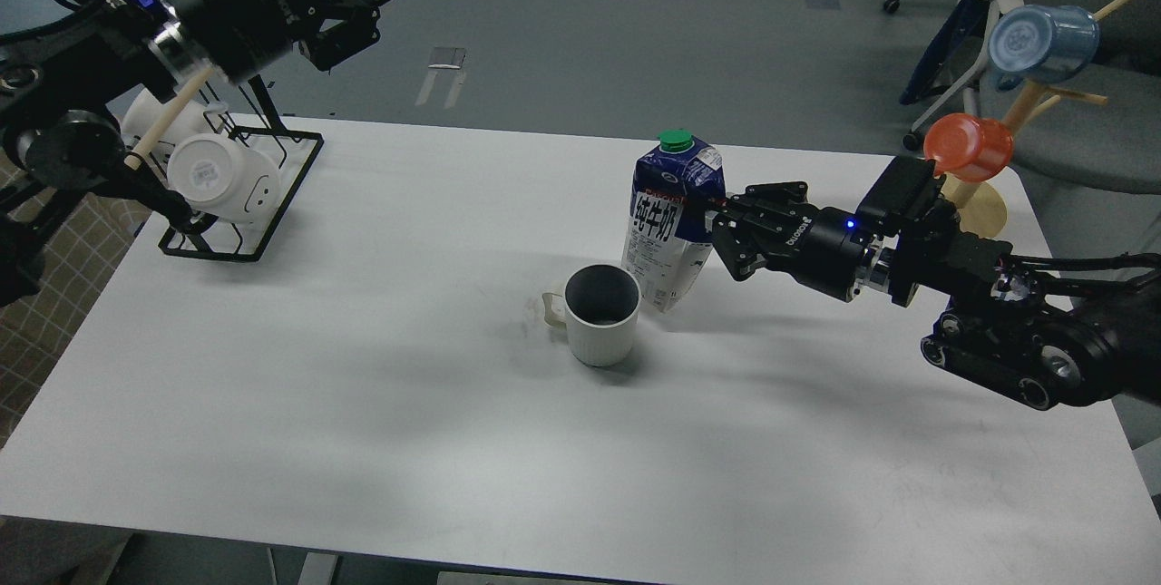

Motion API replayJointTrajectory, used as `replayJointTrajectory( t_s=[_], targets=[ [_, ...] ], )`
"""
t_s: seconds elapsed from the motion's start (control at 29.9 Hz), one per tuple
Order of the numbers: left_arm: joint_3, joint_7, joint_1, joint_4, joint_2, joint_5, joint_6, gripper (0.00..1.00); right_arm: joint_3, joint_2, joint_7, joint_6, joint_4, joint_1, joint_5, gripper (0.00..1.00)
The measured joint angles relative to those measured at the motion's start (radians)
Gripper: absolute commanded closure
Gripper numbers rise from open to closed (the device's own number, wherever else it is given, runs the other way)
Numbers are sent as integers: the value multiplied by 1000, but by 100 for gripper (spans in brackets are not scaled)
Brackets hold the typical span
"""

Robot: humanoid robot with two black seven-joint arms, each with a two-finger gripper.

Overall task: Place cup and milk with both arms
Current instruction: 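Carry the milk carton toward the mug with the right gripper, then set the milk carton down beside the mug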

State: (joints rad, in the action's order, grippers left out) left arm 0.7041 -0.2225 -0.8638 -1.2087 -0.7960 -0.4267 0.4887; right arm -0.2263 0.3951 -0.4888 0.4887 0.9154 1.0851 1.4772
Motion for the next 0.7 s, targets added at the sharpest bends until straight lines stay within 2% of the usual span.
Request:
replayJointTrajectory(
  t_s=[0.33, 0.47, 0.57, 0.6, 0.7],
  targets=[
    [0, -1, 6, 0, 0, 0, 0, 6, -8, -19, 0, 0, -10, 0, 1, 100],
    [0, -1, 6, 0, 0, -1, 0, 6, -8, -19, 0, 0, -10, -7, 0, 88],
    [0, -1, 6, 0, 1, -1, 0, 6, -8, -18, 0, 0, -10, -10, -2, 83],
    [0, -1, 6, 0, 1, -1, 0, 6, -8, -18, 0, 0, -10, -10, -3, 77],
    [0, -1, 7, 0, 1, -1, 0, 6, -8, -17, 0, 0, -9, -11, -6, 70]
  ],
)
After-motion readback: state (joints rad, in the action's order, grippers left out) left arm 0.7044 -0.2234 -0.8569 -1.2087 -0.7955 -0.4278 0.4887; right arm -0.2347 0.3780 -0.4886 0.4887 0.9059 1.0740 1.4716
